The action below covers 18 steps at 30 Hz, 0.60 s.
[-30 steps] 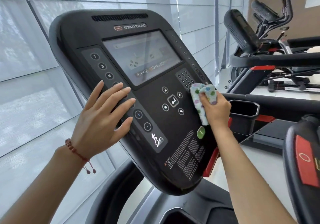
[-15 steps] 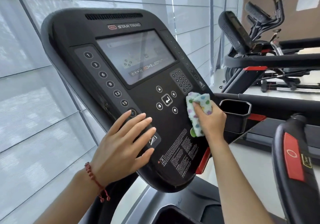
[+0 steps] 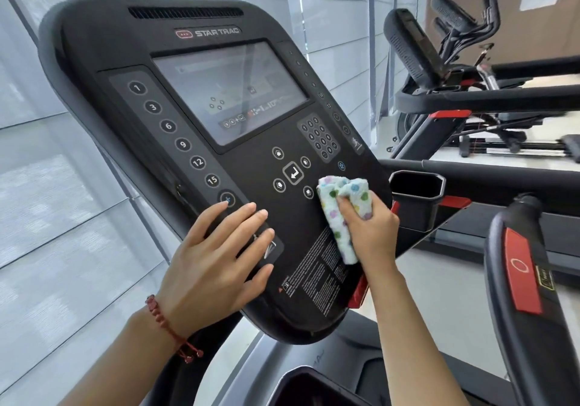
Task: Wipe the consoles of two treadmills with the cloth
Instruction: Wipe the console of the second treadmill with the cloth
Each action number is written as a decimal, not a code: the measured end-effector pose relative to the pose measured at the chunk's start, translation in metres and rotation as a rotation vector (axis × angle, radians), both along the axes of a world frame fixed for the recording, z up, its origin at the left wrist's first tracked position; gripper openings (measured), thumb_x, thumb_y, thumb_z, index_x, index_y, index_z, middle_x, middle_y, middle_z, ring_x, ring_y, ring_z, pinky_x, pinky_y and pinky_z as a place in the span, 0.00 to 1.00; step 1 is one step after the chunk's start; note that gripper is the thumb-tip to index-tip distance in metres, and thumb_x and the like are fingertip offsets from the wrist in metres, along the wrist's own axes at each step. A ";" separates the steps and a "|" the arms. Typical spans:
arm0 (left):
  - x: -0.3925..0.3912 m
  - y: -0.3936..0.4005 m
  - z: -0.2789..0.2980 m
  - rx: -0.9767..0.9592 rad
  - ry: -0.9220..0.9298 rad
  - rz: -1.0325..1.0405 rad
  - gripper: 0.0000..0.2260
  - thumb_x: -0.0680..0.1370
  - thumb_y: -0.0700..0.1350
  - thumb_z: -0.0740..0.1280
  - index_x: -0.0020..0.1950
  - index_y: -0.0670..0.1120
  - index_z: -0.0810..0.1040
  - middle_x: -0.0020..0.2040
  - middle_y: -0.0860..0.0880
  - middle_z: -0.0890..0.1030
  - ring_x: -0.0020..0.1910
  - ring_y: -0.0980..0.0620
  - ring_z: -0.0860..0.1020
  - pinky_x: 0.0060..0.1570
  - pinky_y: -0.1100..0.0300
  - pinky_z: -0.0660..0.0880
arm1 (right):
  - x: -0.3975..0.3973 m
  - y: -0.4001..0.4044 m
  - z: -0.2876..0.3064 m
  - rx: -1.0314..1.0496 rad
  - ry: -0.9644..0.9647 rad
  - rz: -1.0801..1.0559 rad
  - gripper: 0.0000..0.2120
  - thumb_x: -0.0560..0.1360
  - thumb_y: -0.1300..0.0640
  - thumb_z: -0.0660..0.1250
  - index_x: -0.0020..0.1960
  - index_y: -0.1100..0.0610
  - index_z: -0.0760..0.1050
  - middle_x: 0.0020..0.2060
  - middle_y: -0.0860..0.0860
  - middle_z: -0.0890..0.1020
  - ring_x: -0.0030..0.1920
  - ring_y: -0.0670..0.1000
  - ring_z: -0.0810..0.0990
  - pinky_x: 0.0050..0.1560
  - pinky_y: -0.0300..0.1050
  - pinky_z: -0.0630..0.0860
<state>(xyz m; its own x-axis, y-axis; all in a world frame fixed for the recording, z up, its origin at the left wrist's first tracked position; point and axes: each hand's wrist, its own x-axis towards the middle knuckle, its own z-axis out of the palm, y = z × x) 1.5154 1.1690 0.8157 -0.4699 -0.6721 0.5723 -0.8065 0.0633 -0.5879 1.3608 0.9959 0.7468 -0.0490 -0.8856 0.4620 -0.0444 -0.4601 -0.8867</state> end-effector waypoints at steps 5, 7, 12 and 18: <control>-0.001 -0.001 -0.001 -0.009 0.012 -0.006 0.14 0.76 0.48 0.61 0.52 0.41 0.83 0.58 0.42 0.80 0.61 0.44 0.76 0.62 0.44 0.68 | -0.005 -0.060 0.009 0.163 0.002 -0.119 0.12 0.72 0.46 0.67 0.43 0.55 0.78 0.39 0.53 0.82 0.46 0.57 0.79 0.44 0.45 0.71; -0.001 -0.002 -0.002 -0.019 0.017 -0.010 0.14 0.76 0.47 0.61 0.51 0.41 0.83 0.58 0.42 0.80 0.61 0.44 0.76 0.62 0.45 0.67 | -0.005 -0.079 0.015 0.203 0.025 -0.160 0.15 0.73 0.46 0.66 0.47 0.58 0.78 0.44 0.57 0.83 0.50 0.59 0.78 0.44 0.43 0.68; 0.001 -0.003 -0.003 -0.023 0.028 -0.024 0.14 0.76 0.47 0.61 0.51 0.41 0.83 0.58 0.42 0.80 0.62 0.45 0.74 0.64 0.46 0.65 | -0.011 -0.116 0.024 0.280 0.124 -0.236 0.19 0.76 0.45 0.61 0.52 0.62 0.76 0.52 0.61 0.81 0.56 0.62 0.76 0.49 0.47 0.70; 0.000 -0.004 -0.004 -0.024 0.016 -0.022 0.15 0.76 0.47 0.61 0.50 0.41 0.83 0.57 0.42 0.80 0.62 0.45 0.74 0.64 0.47 0.65 | -0.012 -0.126 0.028 0.335 0.208 -0.306 0.21 0.77 0.45 0.59 0.55 0.62 0.73 0.56 0.62 0.79 0.58 0.64 0.75 0.54 0.52 0.71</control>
